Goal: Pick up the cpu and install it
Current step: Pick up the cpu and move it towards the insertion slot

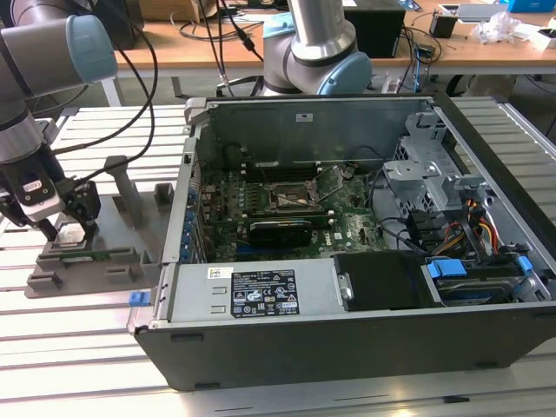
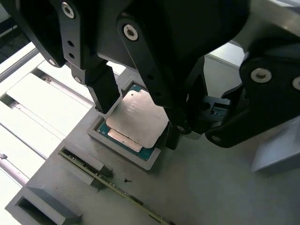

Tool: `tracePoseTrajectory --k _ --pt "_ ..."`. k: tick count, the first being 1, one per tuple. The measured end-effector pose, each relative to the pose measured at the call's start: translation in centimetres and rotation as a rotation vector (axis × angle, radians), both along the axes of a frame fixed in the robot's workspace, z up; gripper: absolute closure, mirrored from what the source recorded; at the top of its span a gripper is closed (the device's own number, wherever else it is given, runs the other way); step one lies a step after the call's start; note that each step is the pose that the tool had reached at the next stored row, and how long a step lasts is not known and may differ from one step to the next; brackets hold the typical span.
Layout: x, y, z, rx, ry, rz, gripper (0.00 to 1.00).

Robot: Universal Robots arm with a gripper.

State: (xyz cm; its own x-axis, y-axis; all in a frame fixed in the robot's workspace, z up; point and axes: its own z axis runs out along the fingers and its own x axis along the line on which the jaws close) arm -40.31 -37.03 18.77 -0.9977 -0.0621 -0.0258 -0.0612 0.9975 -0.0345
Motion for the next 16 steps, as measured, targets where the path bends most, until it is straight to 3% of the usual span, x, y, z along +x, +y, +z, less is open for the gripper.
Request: tracePoseTrajectory --k 2,4,16 --pt "0.00 0.00 0.00 0.0000 0.0001 0.000 0.34" --pt "0.00 0.00 0.00 0.0001 0.0001 0.000 0.45" --pt "0.00 0.00 0.05 0.0004 -0.0001 0.000 0.45"
